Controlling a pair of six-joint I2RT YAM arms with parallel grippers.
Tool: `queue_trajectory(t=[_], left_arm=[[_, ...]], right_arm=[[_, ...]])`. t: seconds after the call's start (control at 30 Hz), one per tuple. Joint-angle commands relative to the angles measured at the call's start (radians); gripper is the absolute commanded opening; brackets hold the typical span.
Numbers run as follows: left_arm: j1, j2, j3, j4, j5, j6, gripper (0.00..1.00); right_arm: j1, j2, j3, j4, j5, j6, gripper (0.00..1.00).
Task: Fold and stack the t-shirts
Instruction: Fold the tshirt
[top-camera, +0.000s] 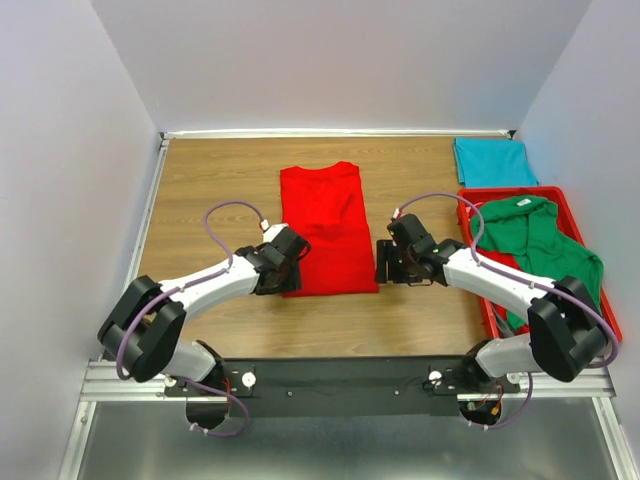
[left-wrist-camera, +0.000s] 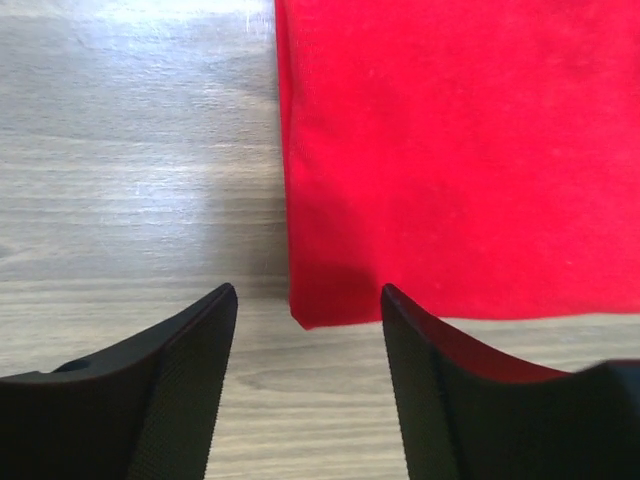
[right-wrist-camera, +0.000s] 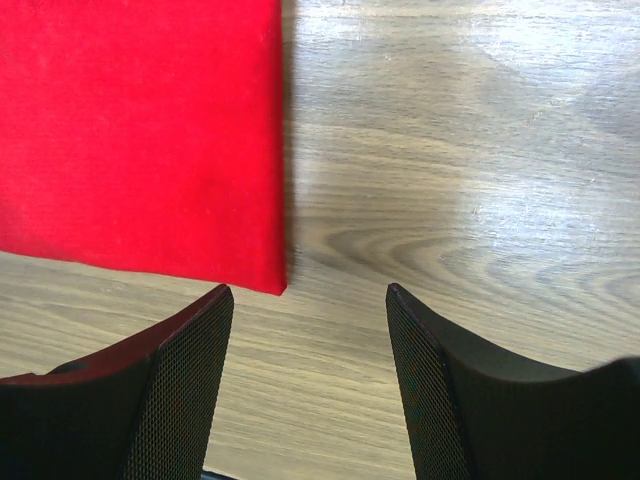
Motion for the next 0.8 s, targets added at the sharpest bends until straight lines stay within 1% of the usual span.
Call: queue_trajectory(t=[0.0,0.13,0.33,0.37,0.47,0.5,0.57,0.6,0.63,0.67,0.7,0.77], left_arm=[[-0.012,0.035,0.006,0.02,-0.009,0.008,0.62],[-0.018,0.062,0.003,0.027,-0.006,0.011,0.57],[-0.052,0.118,-0.005,0.038,0.009,-0.003,0.54],[-0.058,0.125,-0.013,0.044,0.018,-0.008,0.49],[-0.064,0.125,-0.026,0.05,0.026,-0.019,0.41],[-0.066,0.122,-0.034,0.05,0.029,-0.023,0.36],[-0.067,0.119,-0.04,0.052,0.031,-0.026,0.34],[-0.067,0.113,-0.046,0.052,0.032,-0.026,0.29],[-0.067,0.111,-0.048,0.052,0.032,-0.028,0.27],[-0.067,0.107,-0.049,0.052,0.032,-0.028,0.22],[-0.069,0.104,-0.053,0.052,0.032,-0.028,0.17],[-0.069,0.099,-0.054,0.053,0.034,-0.029,0.13]], right_arm=[[0.01,0.009,0.017,-0.024,0.048,-0.009,0.7],[0.012,0.014,0.017,-0.023,0.046,-0.012,0.7],[0.027,0.035,0.025,-0.021,0.052,-0.005,0.69],[0.033,0.045,0.026,-0.021,0.051,0.001,0.69],[0.05,0.055,0.032,-0.02,0.052,0.011,0.69],[0.059,0.063,0.037,-0.02,0.057,0.017,0.68],[0.07,0.074,0.043,-0.02,0.061,0.021,0.68],[0.075,0.089,0.049,-0.02,0.063,0.023,0.67],[0.076,0.097,0.051,-0.017,0.062,0.025,0.66],[0.078,0.104,0.055,-0.018,0.065,0.026,0.66],[0.082,0.111,0.057,-0.018,0.066,0.029,0.64],[0.087,0.129,0.068,-0.017,0.068,0.032,0.63]])
